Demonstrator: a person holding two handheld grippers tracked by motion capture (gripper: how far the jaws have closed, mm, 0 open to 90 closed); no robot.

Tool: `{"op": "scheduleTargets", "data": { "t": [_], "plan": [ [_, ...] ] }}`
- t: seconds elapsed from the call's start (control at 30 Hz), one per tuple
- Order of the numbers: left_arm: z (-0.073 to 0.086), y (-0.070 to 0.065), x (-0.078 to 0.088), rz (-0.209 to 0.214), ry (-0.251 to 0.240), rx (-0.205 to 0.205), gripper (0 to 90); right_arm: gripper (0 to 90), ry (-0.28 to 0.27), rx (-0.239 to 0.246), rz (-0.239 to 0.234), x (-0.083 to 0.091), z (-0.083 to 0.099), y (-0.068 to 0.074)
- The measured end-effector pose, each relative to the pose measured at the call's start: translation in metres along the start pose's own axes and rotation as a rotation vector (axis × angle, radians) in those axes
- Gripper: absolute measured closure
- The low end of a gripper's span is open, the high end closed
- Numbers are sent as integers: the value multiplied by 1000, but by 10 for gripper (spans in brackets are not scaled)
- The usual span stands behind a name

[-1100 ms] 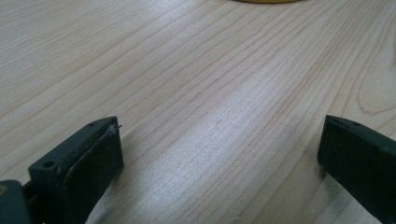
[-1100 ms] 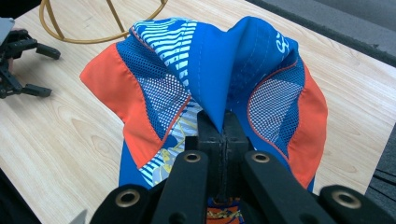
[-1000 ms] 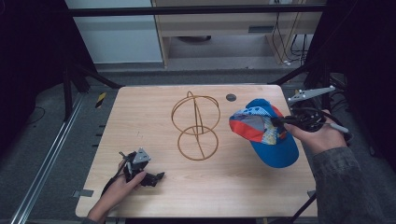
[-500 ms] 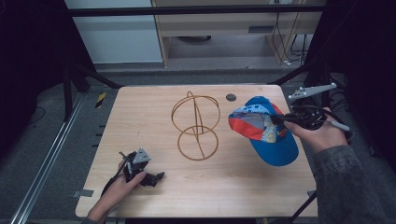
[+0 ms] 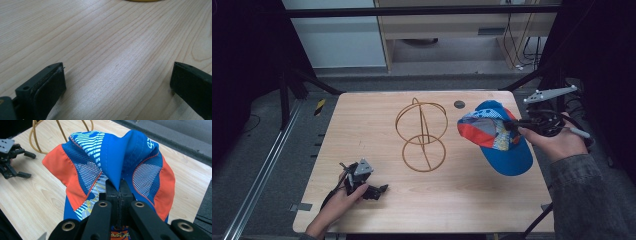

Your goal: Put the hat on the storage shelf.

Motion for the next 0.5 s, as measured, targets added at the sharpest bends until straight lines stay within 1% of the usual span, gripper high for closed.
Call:
{"op": "scheduleTargets", "data": {
  "t": [0.13, 0.17, 0.27, 0.5],
  "plan": [
    [0, 0, 0, 0, -1, 1, 0, 900, -7, 8, 3, 5, -6, 2],
    [0, 0, 0, 0, -1, 1, 0, 900, -15, 13, 3, 8, -11, 2],
    [0, 0, 0, -1, -1, 0, 0, 900, -18, 18, 5, 9, -17, 4],
    [0, 0, 0, 0, 3, 1, 0, 900, -37, 64, 6, 12, -43, 12]
  ]
}}
Point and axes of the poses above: each handheld gripper's, and its own axes: x roughly backward along the jaws, z roughly out of its underside, y roughly to its left, the point moved 7 cm from there along -x, roughly forward along the jaws, and after that the axes turned 1 degree about y, right-handed, at the moved point
